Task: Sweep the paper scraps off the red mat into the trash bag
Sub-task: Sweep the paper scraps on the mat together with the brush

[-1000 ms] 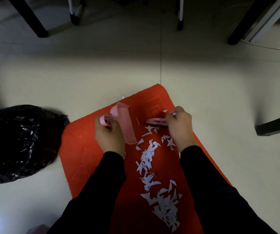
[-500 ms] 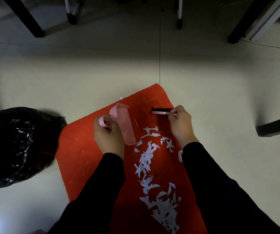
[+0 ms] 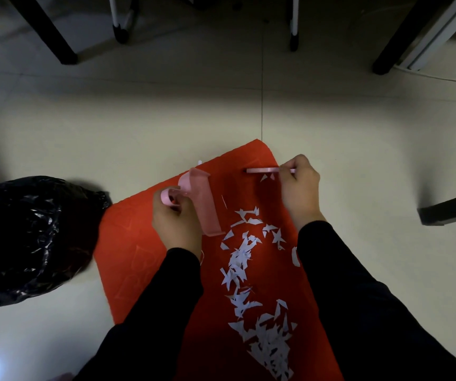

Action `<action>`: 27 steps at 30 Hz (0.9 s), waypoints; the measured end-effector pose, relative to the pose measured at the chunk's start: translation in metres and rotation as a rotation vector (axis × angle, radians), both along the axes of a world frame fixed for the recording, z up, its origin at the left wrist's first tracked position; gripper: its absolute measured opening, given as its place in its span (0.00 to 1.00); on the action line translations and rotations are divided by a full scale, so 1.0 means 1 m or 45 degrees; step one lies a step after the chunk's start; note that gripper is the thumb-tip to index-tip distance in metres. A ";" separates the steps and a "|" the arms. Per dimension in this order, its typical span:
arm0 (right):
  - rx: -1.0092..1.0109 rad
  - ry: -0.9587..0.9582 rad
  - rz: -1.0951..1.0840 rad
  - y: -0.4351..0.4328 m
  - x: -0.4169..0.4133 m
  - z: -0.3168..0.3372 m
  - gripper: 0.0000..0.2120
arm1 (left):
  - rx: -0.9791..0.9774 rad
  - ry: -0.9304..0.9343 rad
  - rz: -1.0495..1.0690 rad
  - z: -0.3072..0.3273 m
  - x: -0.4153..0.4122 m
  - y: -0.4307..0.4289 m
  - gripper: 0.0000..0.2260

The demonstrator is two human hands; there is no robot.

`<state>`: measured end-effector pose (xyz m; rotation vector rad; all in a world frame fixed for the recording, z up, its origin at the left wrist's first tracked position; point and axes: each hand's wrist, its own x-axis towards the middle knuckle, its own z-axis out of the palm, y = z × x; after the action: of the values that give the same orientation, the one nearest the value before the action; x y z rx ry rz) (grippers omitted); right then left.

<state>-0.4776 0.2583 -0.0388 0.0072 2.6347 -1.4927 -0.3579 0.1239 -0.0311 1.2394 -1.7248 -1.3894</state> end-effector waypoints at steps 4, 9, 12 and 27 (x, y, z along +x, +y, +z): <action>0.051 -0.063 0.048 -0.003 -0.006 -0.007 0.05 | 0.018 -0.017 0.019 -0.001 0.000 -0.004 0.05; 0.038 -0.202 0.099 0.002 0.006 -0.015 0.05 | 0.005 -0.005 0.026 0.003 -0.001 -0.003 0.05; 0.004 -0.234 0.173 0.003 0.027 -0.009 0.06 | 0.024 0.007 0.026 0.005 -0.001 0.000 0.05; -0.080 0.023 -0.008 0.012 0.032 0.008 0.13 | 0.047 -0.005 0.015 0.002 0.000 0.005 0.05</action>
<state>-0.4453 0.2704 -0.0305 -0.0038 2.6026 -1.5846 -0.3574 0.1288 -0.0291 1.2716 -1.6989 -1.4189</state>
